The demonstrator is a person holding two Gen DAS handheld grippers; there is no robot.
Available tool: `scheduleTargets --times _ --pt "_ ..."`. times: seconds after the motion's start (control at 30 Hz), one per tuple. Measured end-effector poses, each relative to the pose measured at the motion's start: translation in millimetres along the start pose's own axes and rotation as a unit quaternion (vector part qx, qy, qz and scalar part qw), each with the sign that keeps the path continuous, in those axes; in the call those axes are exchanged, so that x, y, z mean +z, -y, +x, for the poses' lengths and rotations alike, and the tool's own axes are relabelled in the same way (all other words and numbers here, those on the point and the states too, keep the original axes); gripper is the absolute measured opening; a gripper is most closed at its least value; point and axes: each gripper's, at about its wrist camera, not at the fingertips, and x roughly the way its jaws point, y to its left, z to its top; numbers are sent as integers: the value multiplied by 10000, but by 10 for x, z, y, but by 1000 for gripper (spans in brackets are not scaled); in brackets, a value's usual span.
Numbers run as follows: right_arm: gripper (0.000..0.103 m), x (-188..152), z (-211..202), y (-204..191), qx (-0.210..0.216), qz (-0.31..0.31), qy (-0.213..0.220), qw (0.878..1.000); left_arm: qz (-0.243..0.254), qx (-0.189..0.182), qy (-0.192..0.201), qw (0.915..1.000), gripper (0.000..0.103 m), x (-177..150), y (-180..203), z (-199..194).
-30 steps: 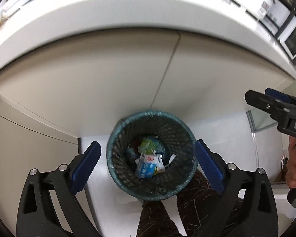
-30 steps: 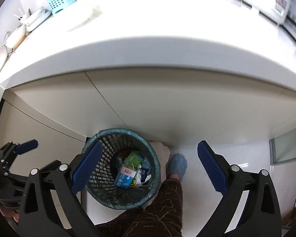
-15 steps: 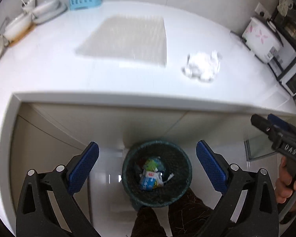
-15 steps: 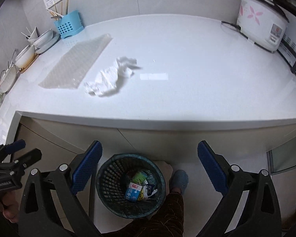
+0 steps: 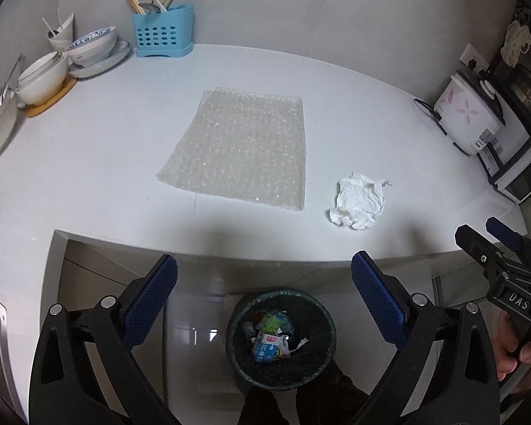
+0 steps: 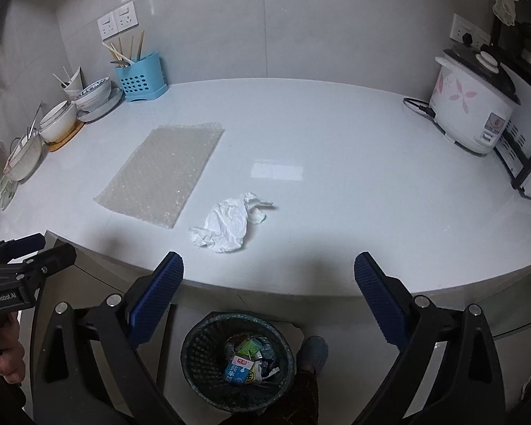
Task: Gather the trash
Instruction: 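Raise both open tools back toward the counter, then grasp the bubble wrap sheet with the left tool while the right tool grasps the white tissue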
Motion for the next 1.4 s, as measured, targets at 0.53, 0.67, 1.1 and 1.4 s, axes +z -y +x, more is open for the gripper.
scheduleTargets --times 0.53,0.67,1.1,1.4 --pt "93 442 755 -205 138 -209 -591 9979 18 330 -221 9992 96 771 -231 508" --pt "93 466 866 -170 190 -121 -513 9984 -11 382 -412 9984 96 859 -297 777" --pt "93 430 1433 -360 285 -430 -888 9947 -62 384 -887 9953 96 1087 -382 1487" --pt "71 362 1709 -458 350 -440 -1323 9896 -60 639 -1225 9904 78 1070 -404 1729"
